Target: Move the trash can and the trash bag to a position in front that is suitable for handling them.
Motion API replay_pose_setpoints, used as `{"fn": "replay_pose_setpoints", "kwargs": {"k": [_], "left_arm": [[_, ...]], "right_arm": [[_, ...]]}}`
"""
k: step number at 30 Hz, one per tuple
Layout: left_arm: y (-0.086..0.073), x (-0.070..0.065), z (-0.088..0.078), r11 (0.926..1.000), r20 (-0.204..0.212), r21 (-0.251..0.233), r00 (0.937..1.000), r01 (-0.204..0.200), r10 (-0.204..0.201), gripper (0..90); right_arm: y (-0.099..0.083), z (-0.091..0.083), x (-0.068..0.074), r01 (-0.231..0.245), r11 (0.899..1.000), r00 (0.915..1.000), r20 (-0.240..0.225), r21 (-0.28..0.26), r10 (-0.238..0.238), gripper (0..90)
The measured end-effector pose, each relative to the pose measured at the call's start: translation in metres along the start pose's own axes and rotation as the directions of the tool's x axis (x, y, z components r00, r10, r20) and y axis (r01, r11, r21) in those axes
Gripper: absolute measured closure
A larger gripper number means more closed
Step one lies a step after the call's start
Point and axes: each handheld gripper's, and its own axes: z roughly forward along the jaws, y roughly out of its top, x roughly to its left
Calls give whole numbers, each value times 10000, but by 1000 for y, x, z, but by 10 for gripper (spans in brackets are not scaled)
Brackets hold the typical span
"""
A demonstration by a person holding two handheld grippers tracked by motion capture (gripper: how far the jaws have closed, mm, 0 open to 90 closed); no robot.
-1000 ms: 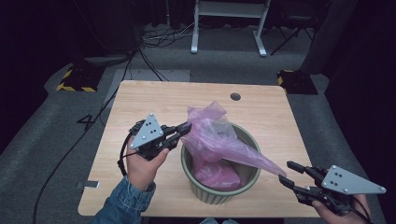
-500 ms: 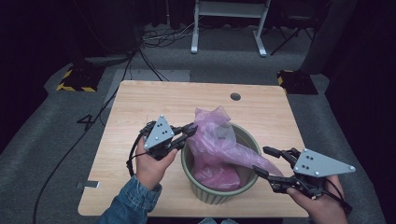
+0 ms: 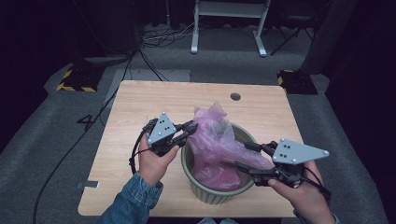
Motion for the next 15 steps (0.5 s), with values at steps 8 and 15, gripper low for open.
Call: {"fn": "replay_pose_setpoints", "kwargs": {"k": [8, 15], "left_arm": [[5, -9, -14, 9999, -677, 16, 9976, -110, 111, 316], [17, -33, -42, 9947, -1165, -429, 9893, -936, 881, 234]], "right_arm": [[9, 17, -10, 452, 9979, 9990, -15, 472, -452, 900], [9, 24, -9, 380, 9984, 9990, 225, 418, -390, 900]]}}
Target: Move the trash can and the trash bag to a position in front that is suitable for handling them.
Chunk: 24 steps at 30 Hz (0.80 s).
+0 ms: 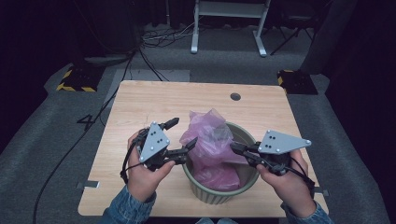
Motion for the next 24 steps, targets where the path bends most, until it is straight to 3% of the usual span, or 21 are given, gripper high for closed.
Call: {"fn": "replay_pose_setpoints", "kwargs": {"k": [3, 7, 11, 22, 23, 24], "left_arm": [[8, -13, -5, 9975, 42, 137, 9976, -698, 697, 241], [12, -28, 1, 9936, 830, 361, 9912, -1067, 1034, 267], [9, -38, 13, 9940, 1418, 485, 9858, -981, 903, 285], [6, -47, 31, 9945, 2093, 563, 9750, -882, 746, 308], [6, -47, 31, 9947, 2126, 527, 9743, -879, 749, 333], [7, -47, 31, 9944, 2246, 511, 9713, -925, 788, 417]], "right_arm": [[1, -1, -2, -134, 9997, 9997, 211, -205, 139, 900], [3, -1, 0, -203, 9986, 9993, 315, -481, 218, 900], [6, 0, 2, -208, 9975, 9994, 253, -674, 225, 900], [5, 7, 6, -394, 9949, 9992, -152, -924, 382, 900], [5, 8, 6, -402, 9949, 9990, -209, -924, 384, 900], [5, 9, 8, -412, 9948, 9986, -353, -931, 381, 900]]}}
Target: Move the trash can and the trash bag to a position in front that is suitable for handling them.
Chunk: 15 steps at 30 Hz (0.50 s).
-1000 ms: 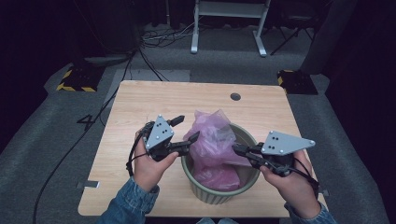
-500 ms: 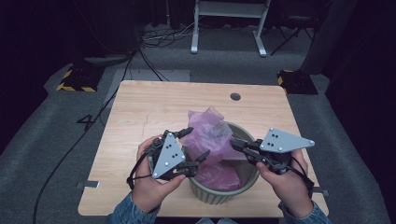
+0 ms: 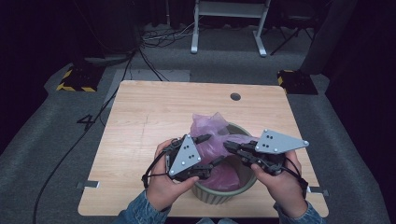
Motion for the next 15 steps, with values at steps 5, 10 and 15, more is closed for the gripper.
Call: {"fn": "replay_pose_setpoints", "kwargs": {"k": [5, 10, 15], "left_arm": [[-1, 6, -6, 10000, -136, -75, 9999, -52, 51, 786], [-3, 14, -14, 9992, -123, -218, 9993, 339, -341, 900], [0, 17, -20, 9985, -90, -438, 9995, 313, -317, 900]], "right_arm": [[-1, 0, 2, 158, 9999, 9999, 8, 63, -158, 900], [-5, -3, -4, -77, 9998, 9999, 85, 170, 75, 900], [-5, -5, -5, -89, 9999, 9999, 110, 138, 87, 900]]}}
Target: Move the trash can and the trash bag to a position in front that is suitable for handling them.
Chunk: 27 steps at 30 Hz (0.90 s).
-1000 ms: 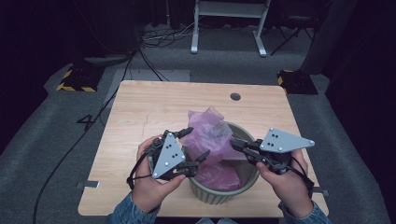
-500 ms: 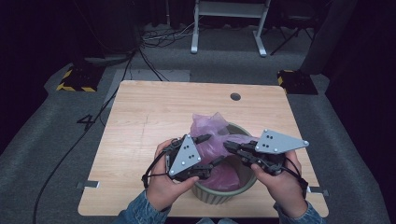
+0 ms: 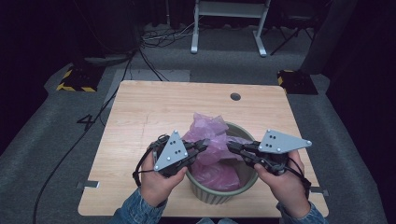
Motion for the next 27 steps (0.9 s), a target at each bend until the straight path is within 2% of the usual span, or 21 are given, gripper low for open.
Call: {"fn": "replay_pose_setpoints", "kwargs": {"k": [3, 9, 17, 27], "left_arm": [[1, 2, -3, 9999, -103, -97, 9999, -39, 38, 900], [-4, 11, -13, 9999, -386, -49, 9991, 150, -151, 900], [-12, 20, -25, 9985, -467, 7, 9975, 539, -538, 900], [-24, 32, -43, 9956, -860, 118, 9920, 933, -919, 900]], "right_arm": [[1, -6, -5, 70, 9999, 9990, 438, -112, -65, 900], [-6, -19, -24, -439, 9990, 9939, 1009, -37, 440, 900], [-17, -33, -38, -837, 9964, 9866, 1419, 157, 807, 900], [-37, -54, -54, -1469, 9889, 9702, 1978, 218, 1398, 900]]}}
